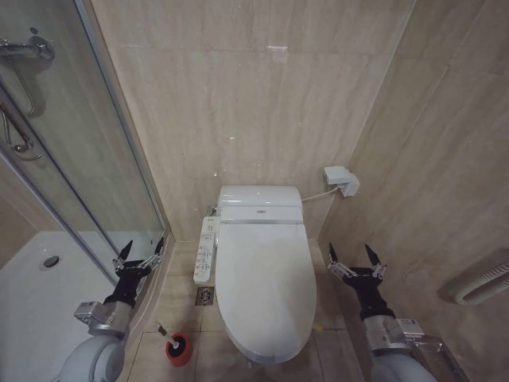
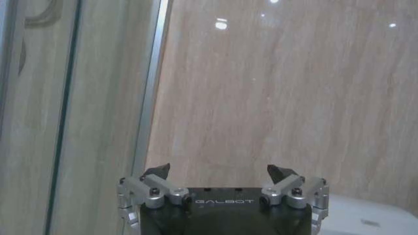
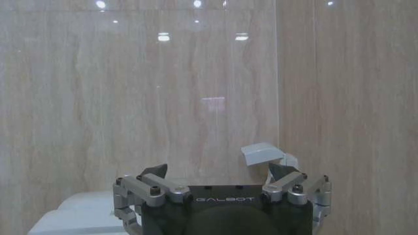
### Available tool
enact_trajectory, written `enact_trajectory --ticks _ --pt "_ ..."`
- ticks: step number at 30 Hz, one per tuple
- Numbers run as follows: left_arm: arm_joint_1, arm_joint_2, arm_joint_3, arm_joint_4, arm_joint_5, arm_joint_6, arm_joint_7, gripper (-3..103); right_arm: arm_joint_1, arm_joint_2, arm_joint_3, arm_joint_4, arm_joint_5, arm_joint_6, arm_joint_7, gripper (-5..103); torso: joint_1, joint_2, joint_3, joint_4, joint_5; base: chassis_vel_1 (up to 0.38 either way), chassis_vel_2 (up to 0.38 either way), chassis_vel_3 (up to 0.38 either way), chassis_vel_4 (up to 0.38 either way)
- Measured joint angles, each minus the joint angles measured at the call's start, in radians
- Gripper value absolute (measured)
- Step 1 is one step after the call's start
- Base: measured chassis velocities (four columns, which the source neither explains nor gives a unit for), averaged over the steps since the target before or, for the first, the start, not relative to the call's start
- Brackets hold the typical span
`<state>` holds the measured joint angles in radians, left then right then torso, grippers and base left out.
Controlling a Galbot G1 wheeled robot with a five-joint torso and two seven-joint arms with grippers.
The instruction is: Open the toilet lid, clean the toilet bowl with a toilet brush, close the toilet lid, and flush.
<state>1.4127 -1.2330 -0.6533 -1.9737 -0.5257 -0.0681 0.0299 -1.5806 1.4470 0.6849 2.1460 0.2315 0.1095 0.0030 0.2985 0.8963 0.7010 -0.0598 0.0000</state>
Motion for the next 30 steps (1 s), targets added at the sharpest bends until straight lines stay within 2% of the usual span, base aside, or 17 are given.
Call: enact_trajectory --ticks 15,30 --pt "0.004 -0.011 0.000 0.041 0.043 -0.016 0.002 100 0.000 0.000 0.000 0.000 0.000 0.000 0.000 100 0.000 0.000 0.000 0.0000 0.0000 0.000 0.000 0.000 0.000" --pt "-0.019 -0.030 0.010 0.088 0.066 -0.042 0.047 100 0.000 0.000 0.000 0.000 0.000 0.000 0.000 100 0.000 0.000 0.000 -0.0001 -0.0001 -0.067 0.067 0.078 -0.070"
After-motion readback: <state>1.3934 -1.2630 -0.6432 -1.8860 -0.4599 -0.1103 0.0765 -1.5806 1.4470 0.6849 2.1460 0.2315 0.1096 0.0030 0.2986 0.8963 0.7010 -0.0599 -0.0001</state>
